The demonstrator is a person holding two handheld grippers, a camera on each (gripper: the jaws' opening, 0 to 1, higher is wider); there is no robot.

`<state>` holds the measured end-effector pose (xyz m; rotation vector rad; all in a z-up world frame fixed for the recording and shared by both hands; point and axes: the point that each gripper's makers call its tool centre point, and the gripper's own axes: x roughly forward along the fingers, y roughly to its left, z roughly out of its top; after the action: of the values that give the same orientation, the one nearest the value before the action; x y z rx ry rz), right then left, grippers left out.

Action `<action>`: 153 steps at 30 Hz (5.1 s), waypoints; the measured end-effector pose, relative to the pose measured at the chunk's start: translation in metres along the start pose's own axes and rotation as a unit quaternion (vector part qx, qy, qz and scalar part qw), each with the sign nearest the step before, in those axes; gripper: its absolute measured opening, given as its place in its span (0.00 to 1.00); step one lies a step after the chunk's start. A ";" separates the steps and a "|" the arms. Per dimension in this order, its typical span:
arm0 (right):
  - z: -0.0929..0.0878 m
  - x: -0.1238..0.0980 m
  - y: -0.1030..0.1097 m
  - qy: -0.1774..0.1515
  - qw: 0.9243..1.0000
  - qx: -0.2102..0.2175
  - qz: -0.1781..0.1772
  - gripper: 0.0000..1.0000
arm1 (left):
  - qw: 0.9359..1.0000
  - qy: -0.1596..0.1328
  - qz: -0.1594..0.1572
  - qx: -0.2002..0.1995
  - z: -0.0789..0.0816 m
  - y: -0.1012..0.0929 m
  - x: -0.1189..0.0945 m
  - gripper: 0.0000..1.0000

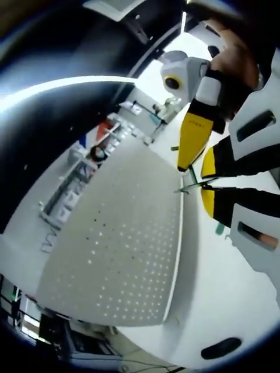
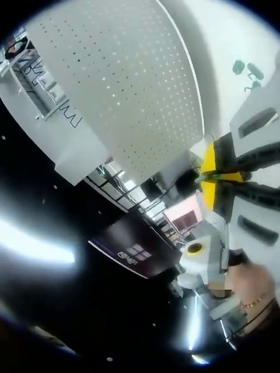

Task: Insert the hook assembly into the mounting plate slot until the hook locks in place.

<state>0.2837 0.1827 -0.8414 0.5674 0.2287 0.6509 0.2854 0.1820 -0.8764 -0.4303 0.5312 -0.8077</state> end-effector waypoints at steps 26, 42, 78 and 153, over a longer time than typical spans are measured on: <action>0.001 -0.009 0.016 0.040 0.997 -0.062 0.025 0.09 | 0.989 -0.012 0.052 0.135 0.016 0.008 -0.011 0.01; 0.002 0.002 0.018 0.053 0.995 -0.079 0.039 0.07 | 0.977 -0.014 0.043 0.207 0.021 -0.005 -0.010 0.01; 0.010 0.001 0.022 0.030 0.997 -0.059 0.033 0.00 | 0.968 -0.031 0.044 0.243 0.030 -0.012 -0.014 0.03; 0.117 0.029 -0.131 -0.095 0.963 -0.164 -0.192 0.00 | 0.972 0.016 0.032 0.233 -0.016 0.013 -0.013 1.00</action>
<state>0.4161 0.0658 -0.8192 0.2506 0.0428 0.2448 0.2755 0.1976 -0.8924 0.0321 0.3666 -0.8482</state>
